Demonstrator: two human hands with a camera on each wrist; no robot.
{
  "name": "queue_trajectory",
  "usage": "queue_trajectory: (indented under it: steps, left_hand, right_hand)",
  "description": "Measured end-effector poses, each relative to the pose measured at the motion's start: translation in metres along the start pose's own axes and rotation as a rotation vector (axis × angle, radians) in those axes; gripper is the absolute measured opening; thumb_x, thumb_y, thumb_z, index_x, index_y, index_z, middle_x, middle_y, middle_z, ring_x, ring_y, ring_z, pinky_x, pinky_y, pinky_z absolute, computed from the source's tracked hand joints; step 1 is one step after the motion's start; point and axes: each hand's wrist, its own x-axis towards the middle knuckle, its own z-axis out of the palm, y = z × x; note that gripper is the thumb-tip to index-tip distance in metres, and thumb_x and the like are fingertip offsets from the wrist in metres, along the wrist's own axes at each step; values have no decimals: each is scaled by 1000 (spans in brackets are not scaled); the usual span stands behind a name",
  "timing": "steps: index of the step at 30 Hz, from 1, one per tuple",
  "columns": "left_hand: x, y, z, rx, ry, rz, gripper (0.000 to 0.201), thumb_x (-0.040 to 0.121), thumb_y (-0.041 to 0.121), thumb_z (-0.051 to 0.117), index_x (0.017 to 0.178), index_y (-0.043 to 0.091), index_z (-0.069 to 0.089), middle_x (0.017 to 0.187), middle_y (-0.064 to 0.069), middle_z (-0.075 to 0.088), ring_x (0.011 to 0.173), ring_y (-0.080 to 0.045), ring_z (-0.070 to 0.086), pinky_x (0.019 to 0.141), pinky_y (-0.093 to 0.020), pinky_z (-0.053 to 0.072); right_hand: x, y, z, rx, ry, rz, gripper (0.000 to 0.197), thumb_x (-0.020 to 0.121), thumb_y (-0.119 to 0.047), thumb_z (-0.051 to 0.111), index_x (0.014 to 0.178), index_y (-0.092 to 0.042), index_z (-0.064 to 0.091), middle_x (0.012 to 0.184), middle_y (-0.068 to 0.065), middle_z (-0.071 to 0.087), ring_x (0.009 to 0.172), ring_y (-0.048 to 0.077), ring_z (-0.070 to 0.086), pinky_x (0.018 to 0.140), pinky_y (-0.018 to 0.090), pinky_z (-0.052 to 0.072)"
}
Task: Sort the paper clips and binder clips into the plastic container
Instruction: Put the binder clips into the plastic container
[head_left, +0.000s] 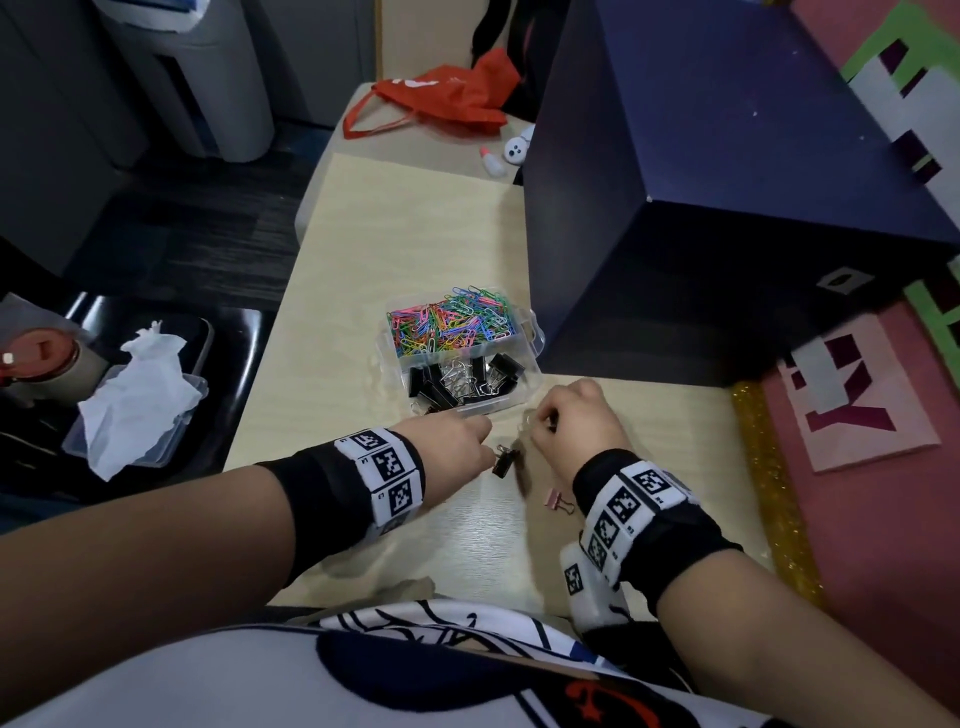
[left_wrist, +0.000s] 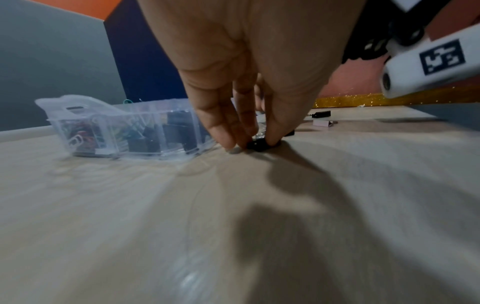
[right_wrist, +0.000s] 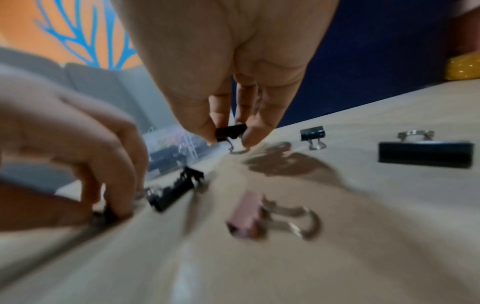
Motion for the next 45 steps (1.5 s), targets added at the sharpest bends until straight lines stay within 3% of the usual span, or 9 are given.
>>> queue_trajectory:
  steps: [6,12,15,19,23,27,33,38,45]
  left_hand:
    - [-3,2,-2,-20,-22,-32,20,88,7,50,106,11,59,110,-9,48,96,-31,52,79,-43,52]
    - [-3,4,-6,-68,-6,-27,24,86,9,50,109,12,55,112,-7,45,98,-28,51,81,-41,51]
    - [-4,0,-13,-120,190,5,24,86,16,51,109,13,57,113,-7,48,100,-27,51,82,-39,50]
    - [-3,-14,-29,-180,382,-65,27,85,14,54,111,11,60,115,-9,50,105,-29,49,85,-40,48]
    - [-4,-24,-37,-120,390,-210,30,87,14,51,116,12,58,119,-11,51,102,-32,51,85,-42,46]
    - [-3,-3,-33,-46,390,-70,27,89,21,52,114,15,59,116,-8,53,103,-30,50,83,-40,46]
    - [15,24,-8,34,28,-17,37,87,19,58,123,20,49,117,-5,47,107,-28,49,82,-42,51]
    - [15,18,-4,20,31,-45,33,82,17,65,113,20,53,109,-5,48,100,-27,54,81,-40,52]
    - [9,22,-12,-74,1,-96,30,86,17,54,116,15,50,109,-8,50,96,-29,55,77,-40,52]
  right_hand:
    - [9,-23,-25,226,231,-129,13,84,-26,66,92,-16,64,105,2,50,81,17,59,81,24,46]
    - [4,-11,-32,38,47,109,30,94,-27,51,122,-17,53,127,8,43,109,28,54,94,31,42]
    - [-5,7,-30,-201,-217,309,39,94,-23,44,132,-16,42,137,9,34,121,32,43,96,39,41]
    - [-21,17,-24,-340,-352,250,78,69,-56,71,130,-17,41,131,4,34,119,28,40,86,37,42]
    - [-31,19,-13,-348,-352,215,97,59,-62,76,135,-16,35,128,4,31,119,26,40,91,38,45]
    - [-36,19,-7,-258,-303,145,90,59,-57,79,132,-20,41,126,4,34,119,27,42,96,38,45]
    - [-37,23,-5,-123,-235,-85,56,76,-34,73,126,-23,51,127,1,42,120,22,45,102,32,40]
    - [-41,28,-12,-247,-265,92,76,67,-44,74,132,-31,37,130,2,32,116,26,43,90,39,47]
    - [-41,27,-3,-97,-324,68,55,82,-26,68,130,-32,42,123,4,33,88,25,63,82,34,56]
